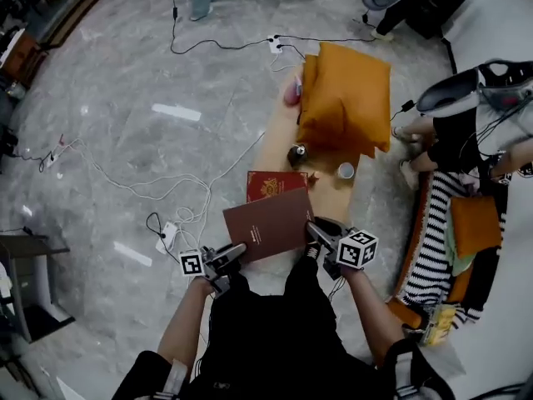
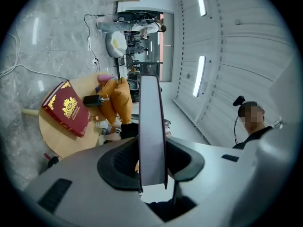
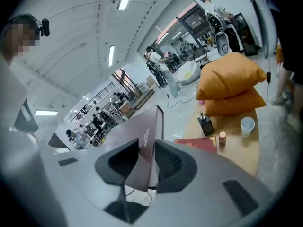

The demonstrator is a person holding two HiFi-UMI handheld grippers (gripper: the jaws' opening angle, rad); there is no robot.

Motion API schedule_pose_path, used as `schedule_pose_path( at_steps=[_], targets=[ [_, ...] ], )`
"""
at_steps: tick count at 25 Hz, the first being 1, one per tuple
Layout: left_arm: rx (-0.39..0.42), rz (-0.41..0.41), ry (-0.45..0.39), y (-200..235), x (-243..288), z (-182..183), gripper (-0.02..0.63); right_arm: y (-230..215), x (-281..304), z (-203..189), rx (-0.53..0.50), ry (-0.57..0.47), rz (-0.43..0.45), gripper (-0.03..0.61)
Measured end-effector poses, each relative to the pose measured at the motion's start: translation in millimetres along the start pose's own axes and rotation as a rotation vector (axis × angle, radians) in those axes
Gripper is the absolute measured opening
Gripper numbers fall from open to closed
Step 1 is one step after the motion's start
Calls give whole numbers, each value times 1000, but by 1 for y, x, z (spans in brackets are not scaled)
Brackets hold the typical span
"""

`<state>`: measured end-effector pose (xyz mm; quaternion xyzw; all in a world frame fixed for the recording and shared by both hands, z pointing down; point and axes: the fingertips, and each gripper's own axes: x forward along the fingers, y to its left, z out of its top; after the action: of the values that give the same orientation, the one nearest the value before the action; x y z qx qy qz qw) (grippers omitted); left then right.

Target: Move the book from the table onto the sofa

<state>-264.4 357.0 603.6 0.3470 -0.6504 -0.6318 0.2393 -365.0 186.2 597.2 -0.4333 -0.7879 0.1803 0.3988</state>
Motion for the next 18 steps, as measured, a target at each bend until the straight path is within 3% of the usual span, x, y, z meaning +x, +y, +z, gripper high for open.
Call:
schedule_pose_path(
  at_steps=[6, 18],
  targets=[
    [9, -22, 69, -31, -3, -2, 150, 32, -29, 10, 25, -128, -7, 117],
    [20, -38, 177, -45, -3, 14, 150, 48, -36, 8, 37, -273, -91, 115]
  ],
)
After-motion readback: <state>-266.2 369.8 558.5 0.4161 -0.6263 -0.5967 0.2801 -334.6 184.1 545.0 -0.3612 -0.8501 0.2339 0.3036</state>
